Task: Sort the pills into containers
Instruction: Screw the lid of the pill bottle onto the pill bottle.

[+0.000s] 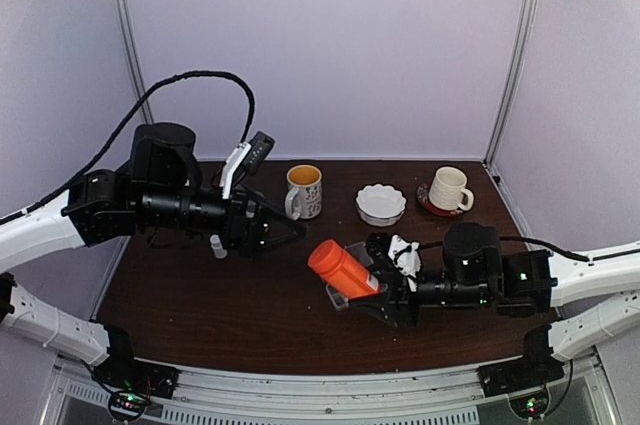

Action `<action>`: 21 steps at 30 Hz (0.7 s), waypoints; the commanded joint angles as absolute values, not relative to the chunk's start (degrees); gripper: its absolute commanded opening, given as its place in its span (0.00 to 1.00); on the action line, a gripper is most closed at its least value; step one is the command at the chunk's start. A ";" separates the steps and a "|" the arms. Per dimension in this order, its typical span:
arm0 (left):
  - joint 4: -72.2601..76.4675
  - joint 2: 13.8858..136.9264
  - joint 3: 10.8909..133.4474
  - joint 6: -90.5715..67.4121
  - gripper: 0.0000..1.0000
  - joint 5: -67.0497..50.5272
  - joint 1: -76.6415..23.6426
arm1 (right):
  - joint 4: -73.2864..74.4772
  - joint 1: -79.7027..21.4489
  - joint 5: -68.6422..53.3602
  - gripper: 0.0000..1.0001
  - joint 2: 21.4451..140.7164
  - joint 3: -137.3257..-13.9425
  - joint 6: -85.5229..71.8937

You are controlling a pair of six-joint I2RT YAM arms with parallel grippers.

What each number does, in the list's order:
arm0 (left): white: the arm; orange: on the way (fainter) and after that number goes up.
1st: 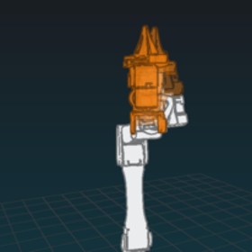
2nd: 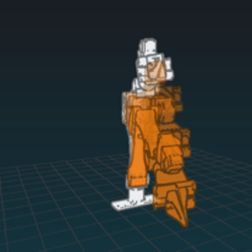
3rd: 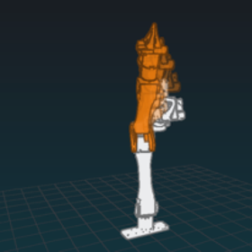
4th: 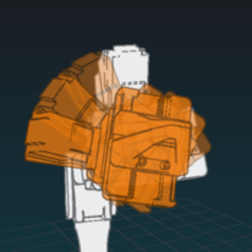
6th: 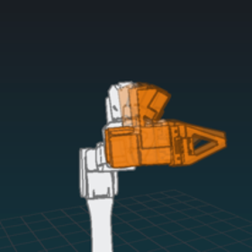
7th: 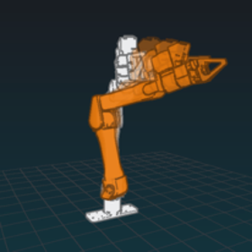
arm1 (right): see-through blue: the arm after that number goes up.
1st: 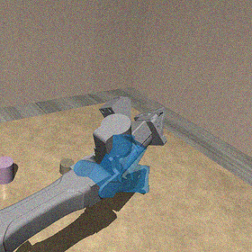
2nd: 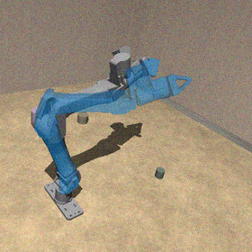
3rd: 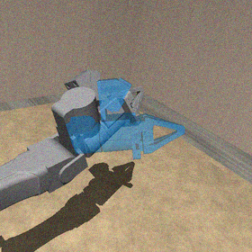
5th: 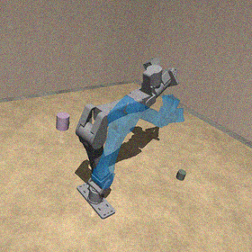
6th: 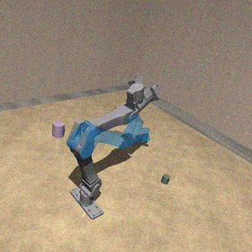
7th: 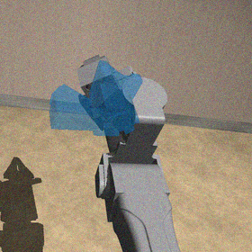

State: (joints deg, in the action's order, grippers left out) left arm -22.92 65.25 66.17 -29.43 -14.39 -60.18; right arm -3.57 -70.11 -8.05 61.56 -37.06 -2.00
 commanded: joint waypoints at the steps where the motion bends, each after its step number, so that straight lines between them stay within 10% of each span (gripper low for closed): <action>1: -26.05 66.99 68.93 -40.41 0.97 -17.18 -59.93 | -3.73 -70.47 -2.19 0.04 61.66 -37.78 -0.79; 21: -31.68 80.70 75.49 -44.48 0.89 -26.87 -59.74 | -1.17 -72.59 1.73 0.04 64.55 -40.50 6.04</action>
State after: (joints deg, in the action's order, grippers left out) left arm -31.70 79.29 73.80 -44.03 -23.05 -60.03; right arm -0.54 -72.27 -0.86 64.53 -38.33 5.02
